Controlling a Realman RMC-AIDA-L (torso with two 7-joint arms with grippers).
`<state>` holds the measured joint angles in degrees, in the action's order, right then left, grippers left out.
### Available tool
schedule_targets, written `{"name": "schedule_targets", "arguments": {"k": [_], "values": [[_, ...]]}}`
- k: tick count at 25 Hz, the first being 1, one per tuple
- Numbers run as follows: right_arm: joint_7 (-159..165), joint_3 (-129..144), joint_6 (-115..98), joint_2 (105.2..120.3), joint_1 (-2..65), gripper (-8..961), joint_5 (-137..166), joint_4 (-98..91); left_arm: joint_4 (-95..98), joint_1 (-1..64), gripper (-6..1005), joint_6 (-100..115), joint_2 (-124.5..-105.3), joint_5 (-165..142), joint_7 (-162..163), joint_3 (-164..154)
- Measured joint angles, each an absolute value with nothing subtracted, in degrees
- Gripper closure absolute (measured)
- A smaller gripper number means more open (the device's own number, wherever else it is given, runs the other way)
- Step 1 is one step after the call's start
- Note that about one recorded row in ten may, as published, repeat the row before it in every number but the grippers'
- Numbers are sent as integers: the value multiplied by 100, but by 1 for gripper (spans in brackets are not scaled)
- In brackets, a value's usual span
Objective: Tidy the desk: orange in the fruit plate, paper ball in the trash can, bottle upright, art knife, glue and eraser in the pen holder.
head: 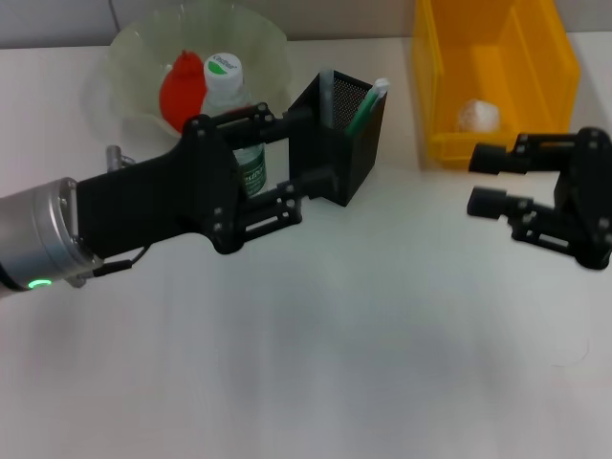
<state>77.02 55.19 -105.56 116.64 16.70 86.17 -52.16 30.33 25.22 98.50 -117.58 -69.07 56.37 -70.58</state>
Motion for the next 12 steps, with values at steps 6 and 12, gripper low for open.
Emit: {"name": "schedule_targets", "arguments": {"k": [6, 12], "values": [[7599, 5506, -10564, 11798, 1659, 550, 8995, -5205, 3037, 2592, 440, 9870, -11785, -7320, 5892, -7083], [7599, 5503, -10580, 11815, 1666, 527, 9042, -5189, 3088, 2603, 440, 9929, -11786, -7416, 5956, -7077]]}}
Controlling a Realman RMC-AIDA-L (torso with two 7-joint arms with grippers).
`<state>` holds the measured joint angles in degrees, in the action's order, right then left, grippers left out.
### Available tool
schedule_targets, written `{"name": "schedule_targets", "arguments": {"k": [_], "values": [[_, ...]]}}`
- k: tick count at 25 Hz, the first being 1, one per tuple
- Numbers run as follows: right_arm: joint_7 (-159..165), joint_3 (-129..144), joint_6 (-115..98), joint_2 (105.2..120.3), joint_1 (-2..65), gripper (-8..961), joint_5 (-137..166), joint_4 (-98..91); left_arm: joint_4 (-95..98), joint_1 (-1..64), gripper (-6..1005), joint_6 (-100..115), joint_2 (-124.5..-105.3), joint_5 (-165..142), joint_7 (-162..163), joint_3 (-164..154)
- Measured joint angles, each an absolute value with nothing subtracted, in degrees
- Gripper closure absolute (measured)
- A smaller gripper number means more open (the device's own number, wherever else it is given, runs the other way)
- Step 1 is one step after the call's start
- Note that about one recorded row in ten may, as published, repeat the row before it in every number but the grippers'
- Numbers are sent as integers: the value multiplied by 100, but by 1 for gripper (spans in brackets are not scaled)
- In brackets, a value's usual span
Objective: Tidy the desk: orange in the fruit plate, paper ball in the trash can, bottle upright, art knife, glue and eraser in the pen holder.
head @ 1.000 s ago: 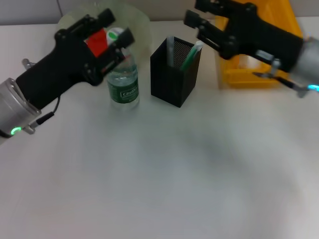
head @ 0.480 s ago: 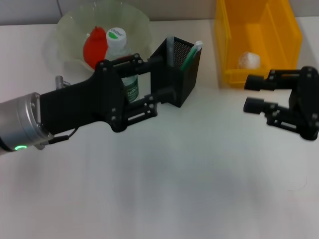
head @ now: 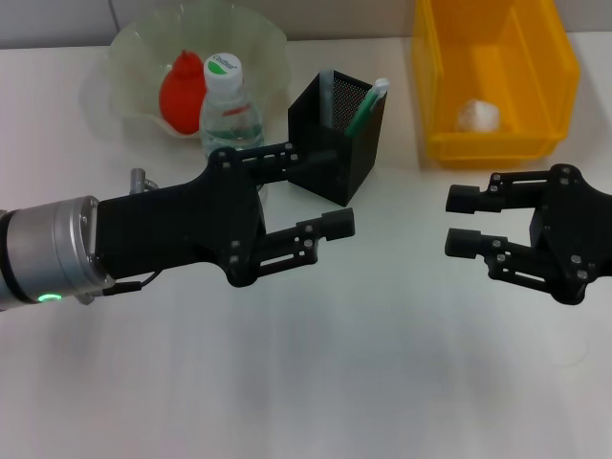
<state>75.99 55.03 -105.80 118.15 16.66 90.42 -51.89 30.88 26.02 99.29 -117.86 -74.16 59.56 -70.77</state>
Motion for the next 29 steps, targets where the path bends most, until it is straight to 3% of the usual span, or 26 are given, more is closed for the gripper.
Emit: {"name": "schedule_targets", "arguments": {"k": [18, 23, 29], "values": [[7982, 5340, -10878, 11822, 1606, 457, 9043, -5237, 3111, 2629, 440, 10064, -11729, -7418, 6029, -7069], [7967, 5302, -10834, 11824, 1602, 285, 9044, -5212, 3112, 2639, 440, 10064, -11738, -7418, 6030, -7060], [7893, 5299, -10780, 11834, 1619, 285, 9047, -5201, 3112, 2638, 440, 10027, -11752, -7418, 6030, -7057]]}}
